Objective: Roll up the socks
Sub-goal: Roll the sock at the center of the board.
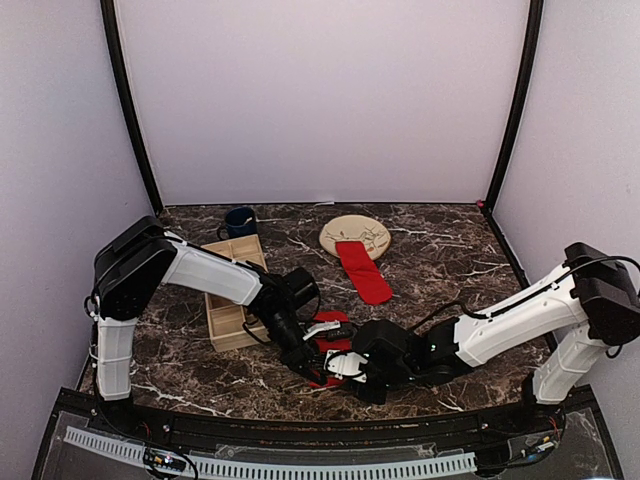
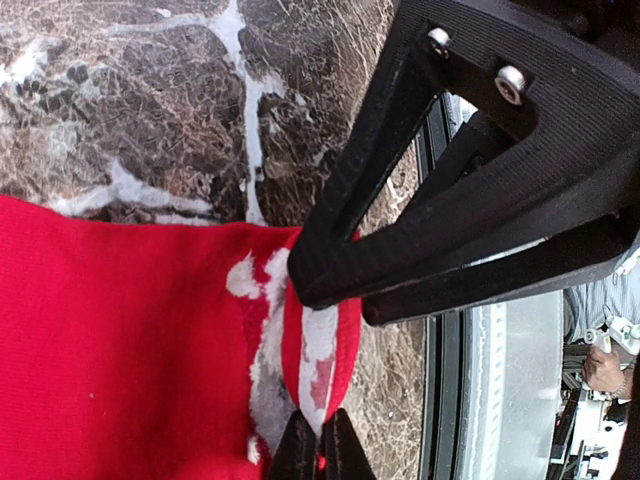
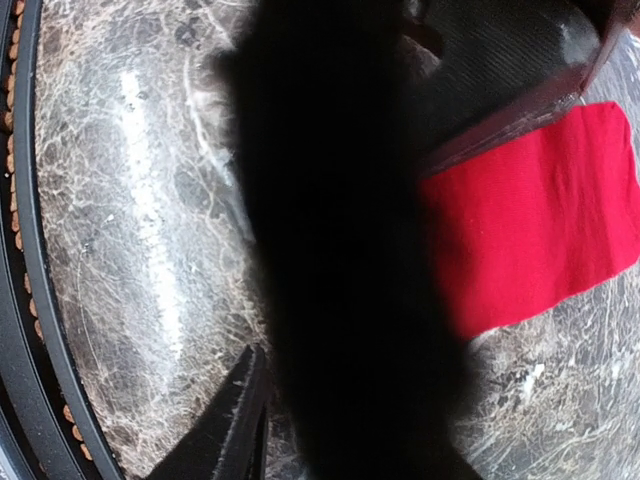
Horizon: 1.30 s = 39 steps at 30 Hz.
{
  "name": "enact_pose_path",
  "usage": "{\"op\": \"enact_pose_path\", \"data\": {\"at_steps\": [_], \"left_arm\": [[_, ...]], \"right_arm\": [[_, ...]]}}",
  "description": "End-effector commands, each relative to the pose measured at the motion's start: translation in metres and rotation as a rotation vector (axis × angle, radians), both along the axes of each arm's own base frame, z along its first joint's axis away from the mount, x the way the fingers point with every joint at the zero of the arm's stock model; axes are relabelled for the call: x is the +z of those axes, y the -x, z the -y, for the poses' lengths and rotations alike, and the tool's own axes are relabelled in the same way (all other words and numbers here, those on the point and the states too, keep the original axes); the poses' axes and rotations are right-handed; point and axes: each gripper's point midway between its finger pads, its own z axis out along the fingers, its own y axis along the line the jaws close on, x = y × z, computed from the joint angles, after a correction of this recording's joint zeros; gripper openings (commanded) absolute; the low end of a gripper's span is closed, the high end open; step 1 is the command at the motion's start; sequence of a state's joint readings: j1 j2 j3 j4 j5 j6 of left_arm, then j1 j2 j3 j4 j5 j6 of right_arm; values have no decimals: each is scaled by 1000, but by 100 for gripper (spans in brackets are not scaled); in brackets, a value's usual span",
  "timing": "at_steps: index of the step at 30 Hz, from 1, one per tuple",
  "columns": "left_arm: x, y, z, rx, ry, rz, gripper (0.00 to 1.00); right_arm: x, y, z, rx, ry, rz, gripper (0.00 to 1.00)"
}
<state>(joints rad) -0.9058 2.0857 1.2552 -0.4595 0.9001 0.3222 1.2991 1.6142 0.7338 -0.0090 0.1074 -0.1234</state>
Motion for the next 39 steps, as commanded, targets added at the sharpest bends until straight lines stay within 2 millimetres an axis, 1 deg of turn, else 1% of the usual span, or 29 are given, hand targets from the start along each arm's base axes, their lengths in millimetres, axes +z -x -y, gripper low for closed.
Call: {"op": "enact_pose_path", "data": {"at_steps": [1, 10, 13, 16, 19, 22, 27, 33, 39], "left_arm": [[-9, 2, -7, -6, -44, -7, 0], [-10, -1, -6, 2, -51, 6, 0], [-10, -3, -7, 9, -59, 17, 5], [-7, -7, -7, 23, -62, 45, 16], [-3, -11, -7, 49, -59, 81, 29], [0, -15, -8, 79, -49, 115, 37], [4, -15, -12, 116, -42, 130, 41], [-2, -21, -19, 172, -80, 178, 43], [-10, -28, -26, 223, -136, 207, 44]], "right_arm": [[5, 0, -11, 21, -17, -2, 25], [2, -3, -7, 4, -11, -29, 4], [-1, -4, -5, -3, -5, -47, 0], [-3, -5, -2, -14, -10, -70, 0], [-2, -8, 0, -28, -20, -92, 0], [1, -11, 0, -38, -33, -106, 0], [4, -14, 0, -47, -48, -121, 0], [9, -17, 0, -64, -73, -126, 0], [7, -18, 2, -78, -80, -129, 0]]}}
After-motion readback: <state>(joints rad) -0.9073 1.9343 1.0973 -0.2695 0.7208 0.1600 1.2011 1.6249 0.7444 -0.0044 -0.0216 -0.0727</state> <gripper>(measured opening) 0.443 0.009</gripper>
